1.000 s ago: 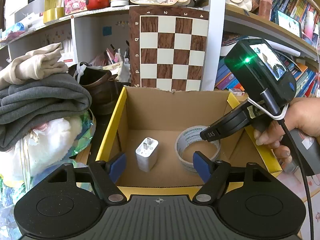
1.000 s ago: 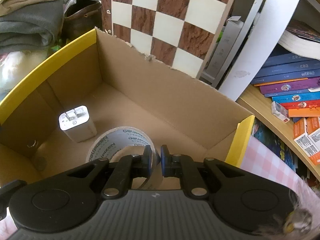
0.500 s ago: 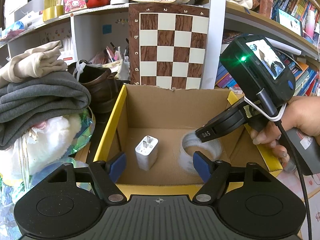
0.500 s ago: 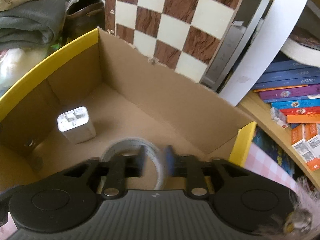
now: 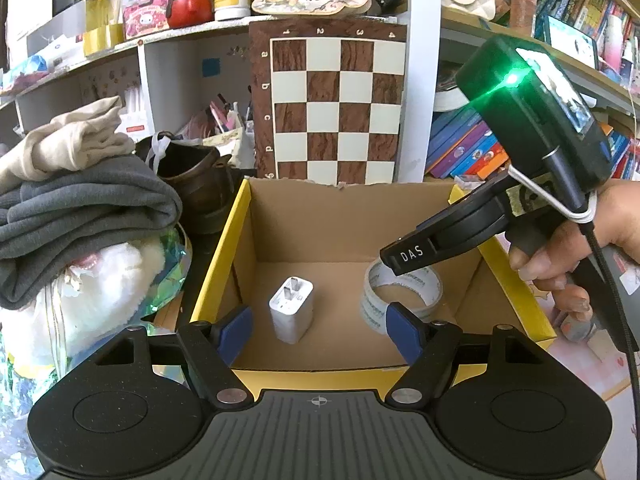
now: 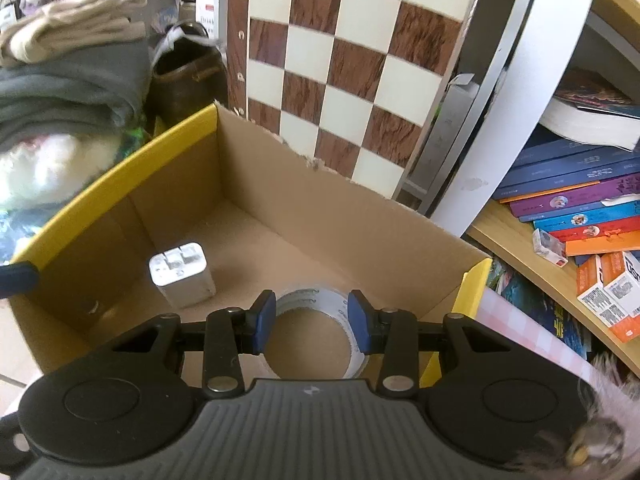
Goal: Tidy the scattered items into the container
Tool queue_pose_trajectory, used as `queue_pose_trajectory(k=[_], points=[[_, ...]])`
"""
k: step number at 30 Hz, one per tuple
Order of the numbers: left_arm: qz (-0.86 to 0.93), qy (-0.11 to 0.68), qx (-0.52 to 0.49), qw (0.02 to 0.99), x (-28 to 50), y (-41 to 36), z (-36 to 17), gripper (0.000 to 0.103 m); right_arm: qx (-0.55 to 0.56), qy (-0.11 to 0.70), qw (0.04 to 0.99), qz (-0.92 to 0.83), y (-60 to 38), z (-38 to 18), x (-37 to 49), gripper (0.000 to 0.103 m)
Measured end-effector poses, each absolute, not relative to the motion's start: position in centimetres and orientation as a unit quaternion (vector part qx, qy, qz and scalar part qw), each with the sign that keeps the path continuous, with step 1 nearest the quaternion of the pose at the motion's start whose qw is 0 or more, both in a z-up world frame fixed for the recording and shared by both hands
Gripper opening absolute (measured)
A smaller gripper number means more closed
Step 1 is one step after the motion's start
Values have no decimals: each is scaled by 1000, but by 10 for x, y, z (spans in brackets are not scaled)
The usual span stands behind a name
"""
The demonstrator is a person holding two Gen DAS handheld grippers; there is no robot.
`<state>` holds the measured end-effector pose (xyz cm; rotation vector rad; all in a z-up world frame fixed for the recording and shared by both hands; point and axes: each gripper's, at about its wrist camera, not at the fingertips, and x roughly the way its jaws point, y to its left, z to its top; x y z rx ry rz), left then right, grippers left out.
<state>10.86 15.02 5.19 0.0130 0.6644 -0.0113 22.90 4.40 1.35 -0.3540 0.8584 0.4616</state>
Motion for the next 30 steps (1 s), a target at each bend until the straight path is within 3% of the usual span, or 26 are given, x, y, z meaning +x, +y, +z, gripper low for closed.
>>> queue_pose_trajectory(k=[18,30], points=[[-8,304,16,953,78,134,71,76,-121,372,893,223,18,50,172,39],[-7,302,14,953,50,135,78,76,-100,347,905,223,-7,66,120,45]])
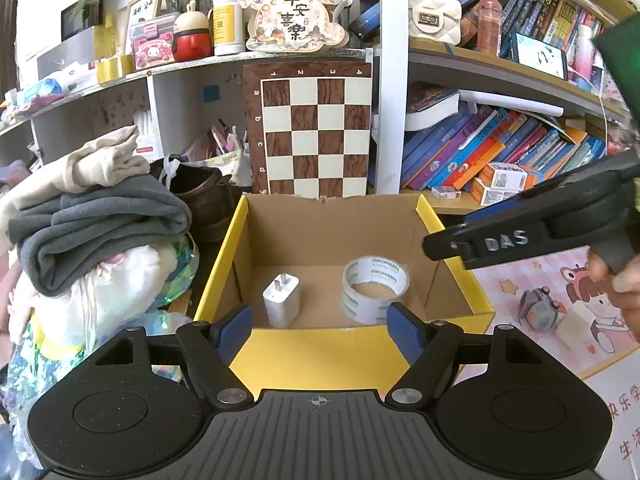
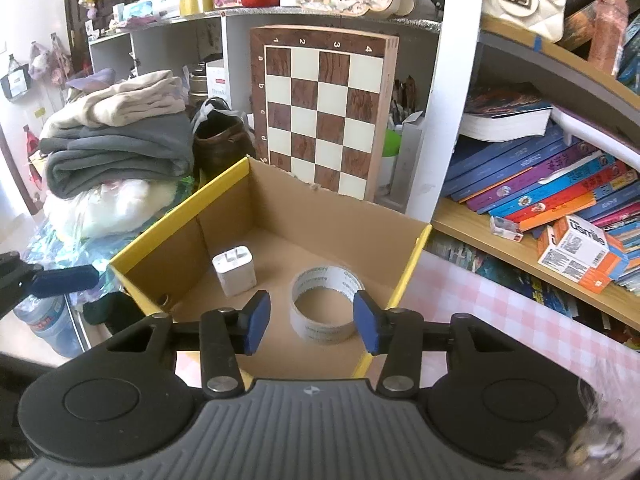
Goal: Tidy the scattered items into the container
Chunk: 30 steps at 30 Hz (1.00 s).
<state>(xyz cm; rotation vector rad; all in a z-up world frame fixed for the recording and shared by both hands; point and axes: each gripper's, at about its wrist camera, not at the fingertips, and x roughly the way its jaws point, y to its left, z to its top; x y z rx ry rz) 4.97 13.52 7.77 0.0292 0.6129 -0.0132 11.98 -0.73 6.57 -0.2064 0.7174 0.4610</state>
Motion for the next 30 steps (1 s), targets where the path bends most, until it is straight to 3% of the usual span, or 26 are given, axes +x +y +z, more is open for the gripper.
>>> queue_pose_trajectory(k=[30], points=[[-22,324,16,946,32,117,63,76,-73,364,908,193,-52,37,61,54]])
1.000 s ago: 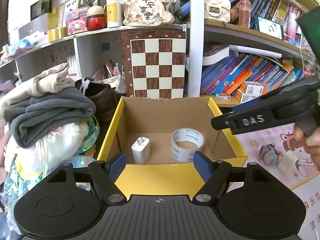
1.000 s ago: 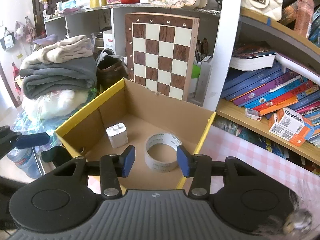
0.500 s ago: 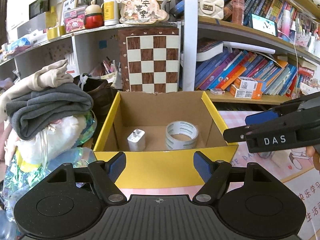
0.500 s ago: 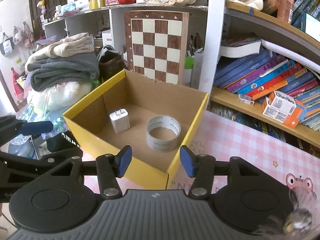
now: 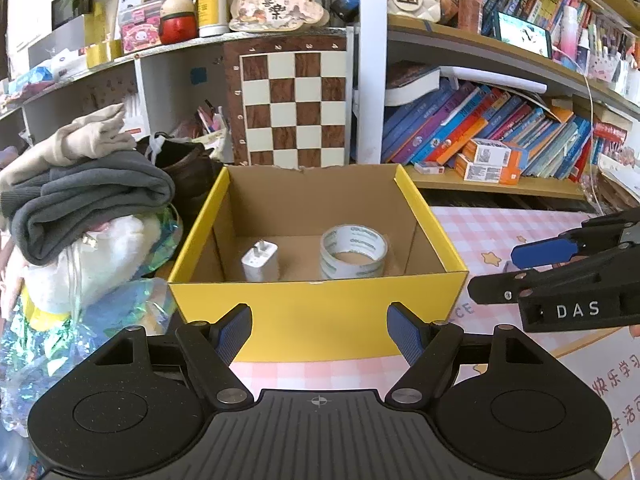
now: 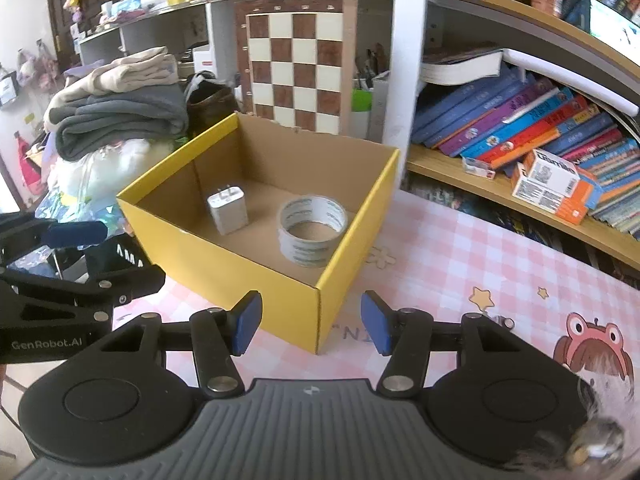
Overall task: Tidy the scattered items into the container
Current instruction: 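Move both tools over the mat toward the toy truck and foam cube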
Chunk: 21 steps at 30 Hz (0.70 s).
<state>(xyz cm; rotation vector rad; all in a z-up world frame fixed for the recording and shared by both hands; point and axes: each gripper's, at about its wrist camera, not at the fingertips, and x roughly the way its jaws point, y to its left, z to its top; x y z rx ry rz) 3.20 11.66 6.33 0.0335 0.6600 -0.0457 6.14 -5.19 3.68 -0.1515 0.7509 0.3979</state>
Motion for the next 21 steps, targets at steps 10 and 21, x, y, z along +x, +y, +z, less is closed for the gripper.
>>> queue_pose_trajectory(k=[10,21], points=[[-40,338,28,940,33,86,55,76,-57,370,912,167,-74,26,51,64],[-30,345,34,938,33,60,51,84,-49,368,918,142,-114,20,43,73]])
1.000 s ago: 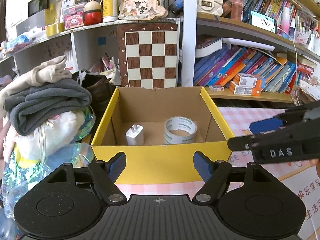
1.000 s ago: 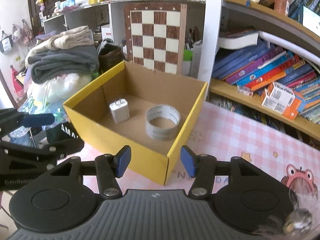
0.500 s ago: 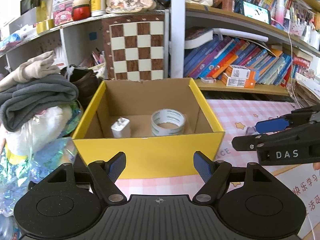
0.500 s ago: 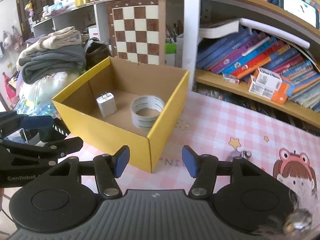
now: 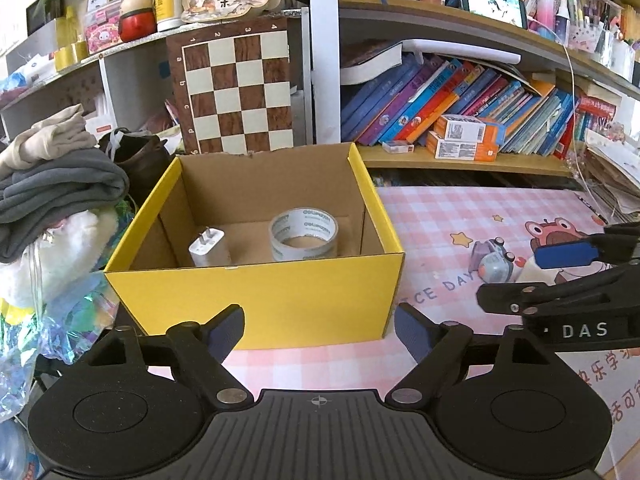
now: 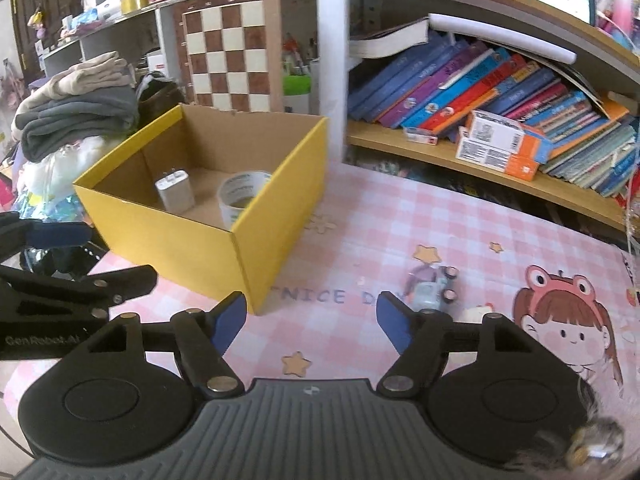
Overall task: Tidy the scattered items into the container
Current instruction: 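Move both tools over the mat toward the toy truck and foam cube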
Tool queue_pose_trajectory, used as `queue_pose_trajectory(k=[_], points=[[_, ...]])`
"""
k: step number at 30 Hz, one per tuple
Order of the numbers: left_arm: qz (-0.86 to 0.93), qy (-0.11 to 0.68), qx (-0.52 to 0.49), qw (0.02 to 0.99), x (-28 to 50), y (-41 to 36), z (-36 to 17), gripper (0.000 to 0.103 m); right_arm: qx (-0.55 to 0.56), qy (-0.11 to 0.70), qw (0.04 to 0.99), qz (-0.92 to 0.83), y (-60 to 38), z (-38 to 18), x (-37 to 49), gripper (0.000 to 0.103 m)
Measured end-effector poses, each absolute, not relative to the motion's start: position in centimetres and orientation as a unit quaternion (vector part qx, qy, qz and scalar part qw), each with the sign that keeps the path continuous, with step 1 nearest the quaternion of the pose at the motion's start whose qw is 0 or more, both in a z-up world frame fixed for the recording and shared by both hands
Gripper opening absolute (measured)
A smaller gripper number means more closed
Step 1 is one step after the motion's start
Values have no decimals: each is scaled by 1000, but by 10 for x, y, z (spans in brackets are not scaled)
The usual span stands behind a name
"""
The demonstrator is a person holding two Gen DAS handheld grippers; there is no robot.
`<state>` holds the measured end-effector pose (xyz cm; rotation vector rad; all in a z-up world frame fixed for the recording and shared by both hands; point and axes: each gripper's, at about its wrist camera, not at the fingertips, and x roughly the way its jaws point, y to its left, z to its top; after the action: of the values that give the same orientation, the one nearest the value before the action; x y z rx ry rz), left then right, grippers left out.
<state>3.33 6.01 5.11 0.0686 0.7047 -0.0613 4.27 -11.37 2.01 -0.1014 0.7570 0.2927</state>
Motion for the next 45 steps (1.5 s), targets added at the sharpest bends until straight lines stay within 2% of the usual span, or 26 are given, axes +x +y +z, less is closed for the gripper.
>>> queue_pose_trajectory(k=[4,9,45], points=[[-23,347,38,937,34,49,50,85,-48,367,919,137,-129,18,41,86],[-12,345,32,938,35,35,49,94,-52,366,920,131,-149,14,38,91],[-5,395,67,916,49,-92,10,97,-10,381,921,83,-289,-20,29,92]])
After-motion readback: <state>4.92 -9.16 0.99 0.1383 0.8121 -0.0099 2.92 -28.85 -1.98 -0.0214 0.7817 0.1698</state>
